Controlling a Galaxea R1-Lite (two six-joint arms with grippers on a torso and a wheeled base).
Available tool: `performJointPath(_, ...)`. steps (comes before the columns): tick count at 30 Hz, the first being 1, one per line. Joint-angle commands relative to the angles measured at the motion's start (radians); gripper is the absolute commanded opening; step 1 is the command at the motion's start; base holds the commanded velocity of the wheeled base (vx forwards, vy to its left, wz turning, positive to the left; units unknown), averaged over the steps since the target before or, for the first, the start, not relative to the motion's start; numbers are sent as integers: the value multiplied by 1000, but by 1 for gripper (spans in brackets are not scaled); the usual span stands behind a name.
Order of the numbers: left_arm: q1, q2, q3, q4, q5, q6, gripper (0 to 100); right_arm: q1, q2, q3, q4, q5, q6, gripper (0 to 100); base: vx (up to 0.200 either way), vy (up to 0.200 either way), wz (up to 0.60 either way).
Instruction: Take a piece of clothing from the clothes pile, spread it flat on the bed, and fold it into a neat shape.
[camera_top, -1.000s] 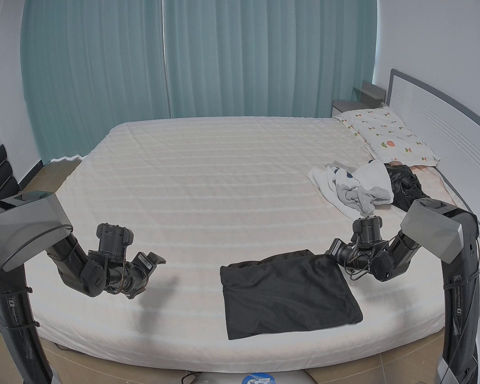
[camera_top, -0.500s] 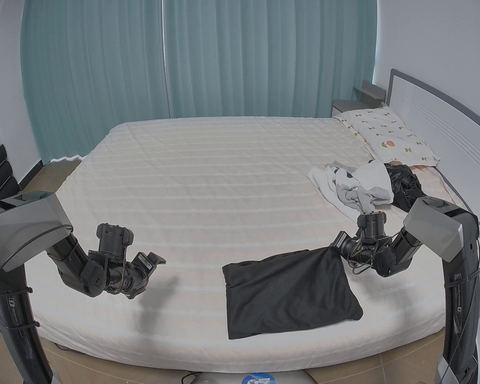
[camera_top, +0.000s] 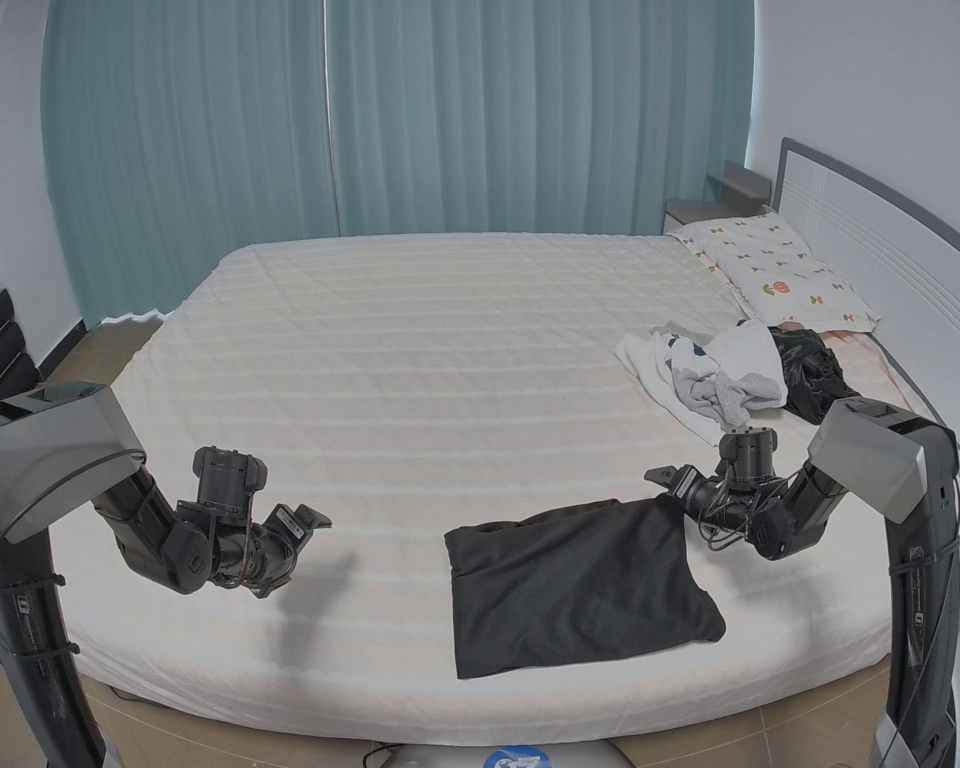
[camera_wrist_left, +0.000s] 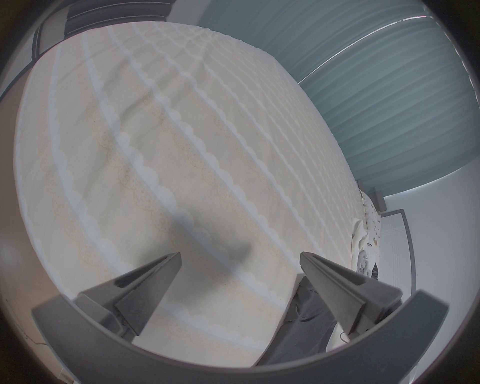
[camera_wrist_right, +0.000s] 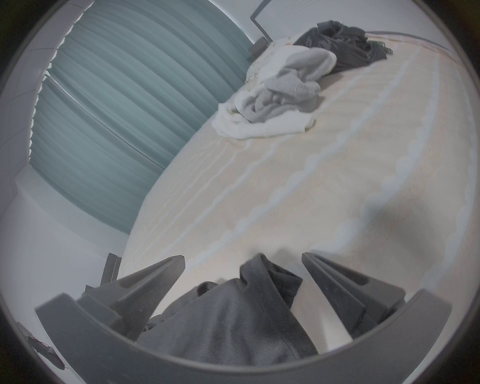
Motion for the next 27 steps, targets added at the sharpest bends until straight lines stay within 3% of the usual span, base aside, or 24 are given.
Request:
performJointPath(1,0,2,0,0,0,0,100,-13,-53,85,-57,16,-23,100,0,0,0)
performJointPath(6,-34,-4,10,-4,12,3,100,-20,-105,203,-77,25,-87,100,0,0,0)
performJointPath(9,-81,-12,28,-4,14,3,100,-26,-144,284,-137,25,-87,100,0,0,0)
performJointPath(16,-89,-13,17,3,26,-13,100,-29,-205,407,-197,20,-87,100,0,0,0)
performJointPath(27,-156,-13,31,4,35,-25,100,-24,-230,476,-198,16,-84,100,0,-200,0)
